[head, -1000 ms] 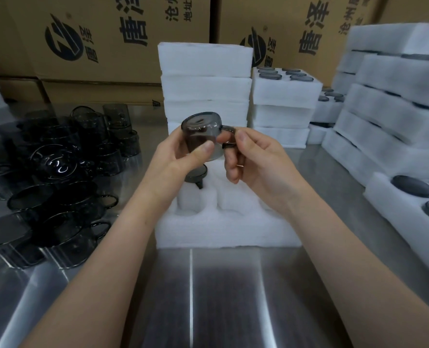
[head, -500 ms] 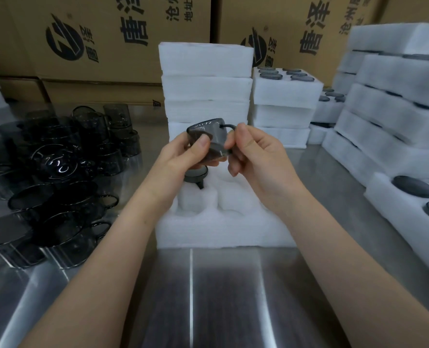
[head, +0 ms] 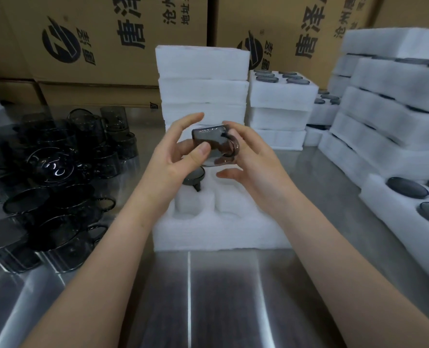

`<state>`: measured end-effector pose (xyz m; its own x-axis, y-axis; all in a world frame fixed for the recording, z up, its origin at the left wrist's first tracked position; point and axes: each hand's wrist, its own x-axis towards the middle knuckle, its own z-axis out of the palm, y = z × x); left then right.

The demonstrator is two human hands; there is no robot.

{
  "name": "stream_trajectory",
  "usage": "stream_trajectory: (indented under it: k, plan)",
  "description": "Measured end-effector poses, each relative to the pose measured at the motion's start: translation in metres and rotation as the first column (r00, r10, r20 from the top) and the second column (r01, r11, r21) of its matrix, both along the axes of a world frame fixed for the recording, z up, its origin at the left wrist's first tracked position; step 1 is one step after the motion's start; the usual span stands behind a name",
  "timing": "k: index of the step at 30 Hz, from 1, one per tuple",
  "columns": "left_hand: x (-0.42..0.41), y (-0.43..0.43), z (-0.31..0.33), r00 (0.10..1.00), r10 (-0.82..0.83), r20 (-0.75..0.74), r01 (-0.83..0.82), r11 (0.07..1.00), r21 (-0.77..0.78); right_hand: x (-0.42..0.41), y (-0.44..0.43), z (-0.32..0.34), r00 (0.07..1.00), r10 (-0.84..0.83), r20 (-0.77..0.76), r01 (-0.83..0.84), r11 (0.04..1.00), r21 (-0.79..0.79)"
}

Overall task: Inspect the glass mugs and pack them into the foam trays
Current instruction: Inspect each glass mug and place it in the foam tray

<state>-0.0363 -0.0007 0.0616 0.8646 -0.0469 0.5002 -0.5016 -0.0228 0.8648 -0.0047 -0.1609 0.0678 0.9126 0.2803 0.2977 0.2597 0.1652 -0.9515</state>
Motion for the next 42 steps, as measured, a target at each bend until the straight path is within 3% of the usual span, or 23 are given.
stream_trajectory:
  k: [4,13,16,24,31,36,42]
  plan:
    - [0.000,-0.005,0.002,0.998,0.052,0.022,-0.054,0.994,0.097,-0.005,0.005,0.001,0.996,0.094,0.006,-0.094,0.995,0.022]
    - [-0.007,-0.014,0.003,0.953,0.194,0.234,-0.275,0.878,0.391,-0.005,0.007,-0.003,0.985,-0.145,0.097,0.144,0.989,0.022]
    - [-0.006,-0.015,0.003,0.944,0.222,0.244,-0.301,0.881,0.364,-0.005,0.006,-0.002,0.982,-0.166,0.088,0.162,0.986,0.046]
    - [-0.008,-0.015,0.001,0.977,0.144,0.160,-0.181,0.951,0.252,-0.001,-0.005,0.001,0.989,-0.097,-0.108,0.117,0.973,0.197]
    - [-0.007,-0.014,0.002,0.956,0.227,0.184,-0.273,0.920,0.281,-0.001,-0.001,0.003,0.930,0.266,-0.253,-0.211,0.951,0.224]
    - [-0.009,-0.017,0.004,0.917,0.281,0.282,-0.385,0.808,0.446,-0.002,0.002,-0.001,0.985,0.122,-0.119,-0.104,0.983,0.149]
    - [-0.011,-0.016,0.007,0.915,0.260,0.309,-0.370,0.845,0.386,0.000,0.002,-0.003,0.990,0.058,-0.132,-0.036,0.987,0.158]
